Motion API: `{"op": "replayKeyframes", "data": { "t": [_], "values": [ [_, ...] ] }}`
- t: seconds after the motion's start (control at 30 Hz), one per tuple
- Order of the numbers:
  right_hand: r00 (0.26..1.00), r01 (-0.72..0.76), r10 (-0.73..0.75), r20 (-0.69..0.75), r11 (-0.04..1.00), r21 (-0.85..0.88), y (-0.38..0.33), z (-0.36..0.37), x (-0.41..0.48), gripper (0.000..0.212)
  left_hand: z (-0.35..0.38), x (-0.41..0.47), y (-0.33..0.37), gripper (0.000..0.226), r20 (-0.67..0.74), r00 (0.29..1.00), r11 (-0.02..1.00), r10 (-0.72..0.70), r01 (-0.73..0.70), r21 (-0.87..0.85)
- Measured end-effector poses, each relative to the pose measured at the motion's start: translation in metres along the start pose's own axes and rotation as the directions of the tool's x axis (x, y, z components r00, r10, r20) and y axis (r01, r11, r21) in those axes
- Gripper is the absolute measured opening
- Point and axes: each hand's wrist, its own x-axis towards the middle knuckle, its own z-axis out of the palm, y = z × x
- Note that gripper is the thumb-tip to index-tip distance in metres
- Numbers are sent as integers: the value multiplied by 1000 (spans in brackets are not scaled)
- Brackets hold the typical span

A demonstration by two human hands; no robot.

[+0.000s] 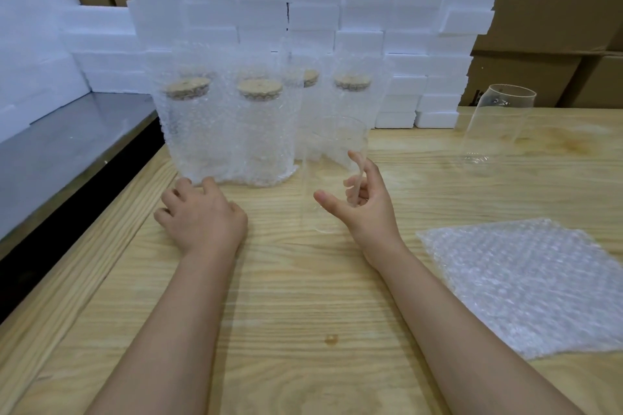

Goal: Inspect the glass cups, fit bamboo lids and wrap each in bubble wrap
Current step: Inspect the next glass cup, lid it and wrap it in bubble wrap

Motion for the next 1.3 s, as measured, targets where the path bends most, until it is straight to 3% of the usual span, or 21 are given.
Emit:
{"op": "replayKeyframes", "data": {
  "t": [0.13, 0.2, 0.27, 0.33, 0.4, 0.5, 0.63, 0.7, 0.73, 0.87, 1.0, 1.13, 1.3],
  "values": [
    [1000, 19, -19, 8, 1000, 8, 2, 1, 0, 69, 3, -1, 0, 33, -41, 999, 1000, 26, -26, 17],
    [1000, 24, -24, 9, 1000, 5, 2, 1, 1, 69, 0, -3, 0, 32, -115, 993, 997, 40, -48, -65],
    [1000, 21, -21, 6, 1000, 1, 4, 1, 1, 69, -3, -5, 3, 32, -282, 954, 970, 98, -155, -189],
    [1000, 15, -15, 1, 1000, -8, 5, 2, 2, 69, -11, -8, 8, 35, -479, 851, 902, 214, -360, -238],
    [1000, 8, -8, -3, 1000, -19, 6, 3, 2, 71, -23, -11, 19, 37, -571, 770, 760, 286, -545, -354],
    [1000, 8, -8, -13, 999, -32, 8, 3, 3, 74, -50, -16, 45, 29, -586, 792, 467, 173, -590, -659],
    [1000, -7, 7, -5, 999, -31, 9, 3, 3, 77, -97, -8, 77, 13, -430, 899, 75, -80, -425, -902],
    [1000, -6, 6, -5, 999, -41, 8, 3, 2, 77, -114, 1, 93, 16, -226, 972, -73, -58, -230, -971],
    [1000, -4, 4, -6, 999, -46, 8, 3, 2, 76, -118, 5, 101, 19, -141, 990, -95, -13, -142, -985],
    [1000, 2, -2, -9, 998, -63, 7, 3, 2, 74, -111, 9, 121, 17, 99, 984, -27, 147, 104, -994],
    [1000, 5, -6, -7, 999, -46, 7, 3, 2, 75, -103, 8, 123, 21, 316, 920, 4, 233, 325, -946],
    [1000, 9, -10, -6, 999, -40, 7, 3, 2, 75, -100, 3, 122, 28, 379, 872, 154, 308, 347, -925],
    [1000, 8, -8, -3, 999, -41, 6, 3, 2, 75, -100, 2, 120, 28, 392, 855, 182, 340, 350, -919]
  ]
}}
